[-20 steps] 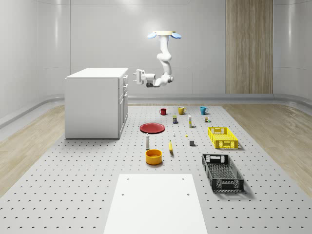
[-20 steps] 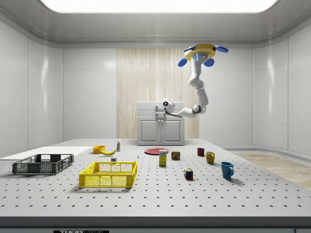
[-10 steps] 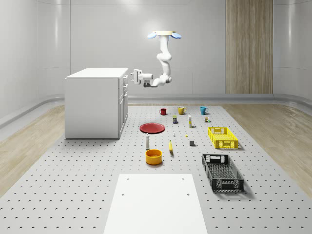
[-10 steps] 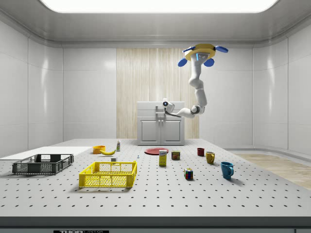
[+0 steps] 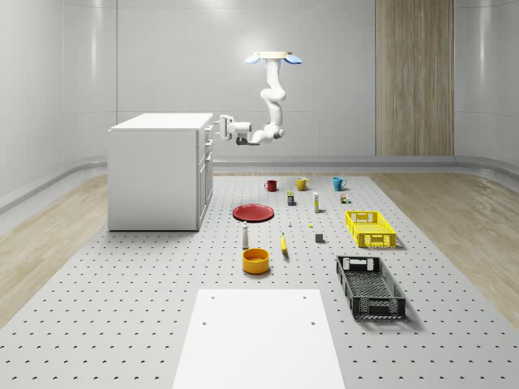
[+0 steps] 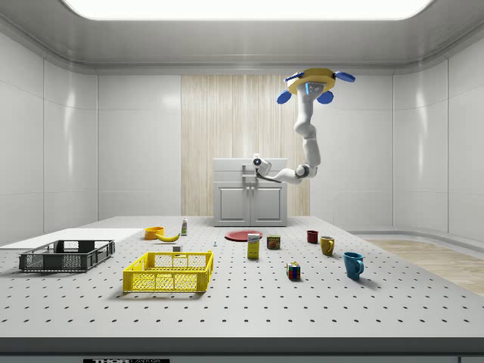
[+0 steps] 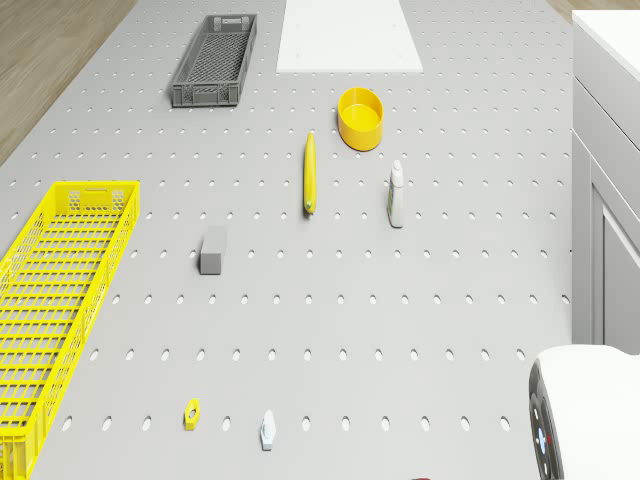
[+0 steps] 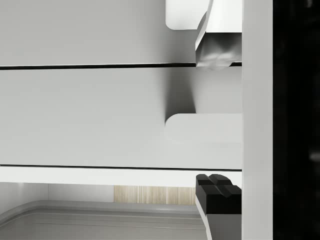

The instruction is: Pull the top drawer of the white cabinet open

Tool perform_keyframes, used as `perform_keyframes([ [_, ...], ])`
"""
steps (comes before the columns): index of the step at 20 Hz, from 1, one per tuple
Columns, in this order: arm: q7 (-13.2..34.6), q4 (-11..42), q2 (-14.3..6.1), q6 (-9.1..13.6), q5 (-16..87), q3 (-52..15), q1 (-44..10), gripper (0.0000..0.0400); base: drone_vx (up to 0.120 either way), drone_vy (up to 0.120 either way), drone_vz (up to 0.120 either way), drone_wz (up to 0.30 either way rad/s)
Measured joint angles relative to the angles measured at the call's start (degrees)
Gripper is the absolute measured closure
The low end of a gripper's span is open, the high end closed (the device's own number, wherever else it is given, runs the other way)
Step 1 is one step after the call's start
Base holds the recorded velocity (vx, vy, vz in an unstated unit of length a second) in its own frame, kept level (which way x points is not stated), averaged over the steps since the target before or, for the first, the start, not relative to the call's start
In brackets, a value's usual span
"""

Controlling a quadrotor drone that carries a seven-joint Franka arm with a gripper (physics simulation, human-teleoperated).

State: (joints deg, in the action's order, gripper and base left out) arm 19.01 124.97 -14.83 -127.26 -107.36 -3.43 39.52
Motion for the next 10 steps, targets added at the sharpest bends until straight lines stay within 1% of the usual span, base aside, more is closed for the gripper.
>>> perform_keyframes([
  [5, -0.2, -1.6, 1.5, -0.8, -0.9, -2.1, -1.1, 0.0095, 0.000, 0.000, 0.000, 0.000],
  [10, -0.3, -2.1, 2.0, -0.9, -1.2, -3.7, -2.4, 0.0095, 0.000, 0.000, 0.000, 0.000],
])
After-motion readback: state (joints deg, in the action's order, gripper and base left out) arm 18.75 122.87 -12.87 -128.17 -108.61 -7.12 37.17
